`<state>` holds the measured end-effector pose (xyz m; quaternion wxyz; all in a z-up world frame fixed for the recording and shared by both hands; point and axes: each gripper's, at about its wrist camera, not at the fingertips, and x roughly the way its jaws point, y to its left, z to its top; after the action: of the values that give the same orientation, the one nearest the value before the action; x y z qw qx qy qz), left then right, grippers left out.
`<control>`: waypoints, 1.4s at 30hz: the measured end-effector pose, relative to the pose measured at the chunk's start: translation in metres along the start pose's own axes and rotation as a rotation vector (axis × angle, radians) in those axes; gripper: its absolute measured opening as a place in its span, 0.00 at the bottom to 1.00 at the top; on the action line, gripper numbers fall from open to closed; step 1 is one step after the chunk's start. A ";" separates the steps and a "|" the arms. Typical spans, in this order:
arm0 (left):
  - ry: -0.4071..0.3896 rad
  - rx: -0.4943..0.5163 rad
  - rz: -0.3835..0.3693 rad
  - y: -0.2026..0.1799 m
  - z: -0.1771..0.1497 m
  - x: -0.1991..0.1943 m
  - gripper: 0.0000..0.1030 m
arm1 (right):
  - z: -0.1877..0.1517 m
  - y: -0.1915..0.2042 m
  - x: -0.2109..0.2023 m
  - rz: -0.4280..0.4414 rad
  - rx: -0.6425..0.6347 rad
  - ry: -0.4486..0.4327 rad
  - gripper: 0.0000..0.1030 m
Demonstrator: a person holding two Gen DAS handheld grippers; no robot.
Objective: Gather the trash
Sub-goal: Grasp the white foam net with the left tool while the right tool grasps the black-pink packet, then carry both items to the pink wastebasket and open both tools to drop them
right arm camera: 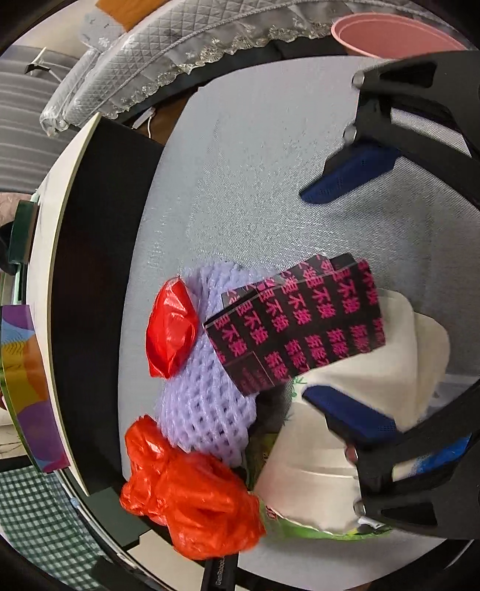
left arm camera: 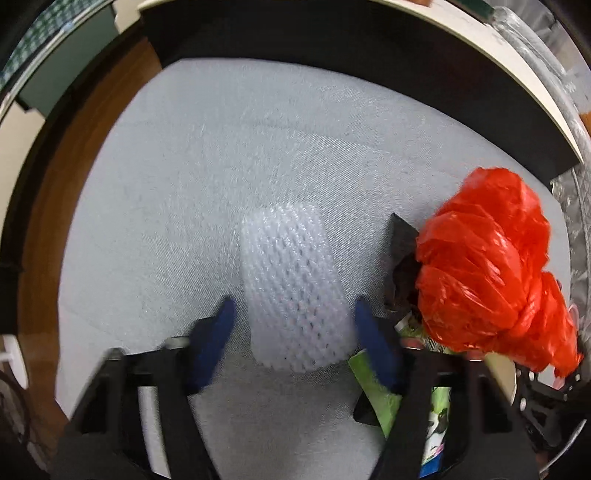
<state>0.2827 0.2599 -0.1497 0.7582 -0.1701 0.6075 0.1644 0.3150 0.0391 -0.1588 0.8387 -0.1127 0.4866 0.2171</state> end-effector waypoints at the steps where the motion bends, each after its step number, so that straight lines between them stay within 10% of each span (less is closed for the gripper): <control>1: 0.008 -0.019 -0.018 0.003 0.000 0.001 0.33 | 0.000 -0.003 0.002 0.023 0.015 0.018 0.58; 3: -0.010 -0.039 -0.029 0.005 0.000 -0.001 0.13 | -0.002 -0.011 0.000 0.057 0.061 0.026 0.55; 24: -0.419 0.085 0.036 -0.023 -0.074 -0.146 0.12 | -0.024 -0.031 -0.131 0.007 0.029 -0.206 0.53; 42: -0.477 0.356 -0.270 -0.128 -0.177 -0.219 0.12 | -0.096 -0.091 -0.256 -0.043 0.144 -0.342 0.53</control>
<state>0.1427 0.0556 0.0358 0.9119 -0.0707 0.4041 -0.0112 0.1737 -0.1451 0.0125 0.9196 -0.0243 0.3486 0.1795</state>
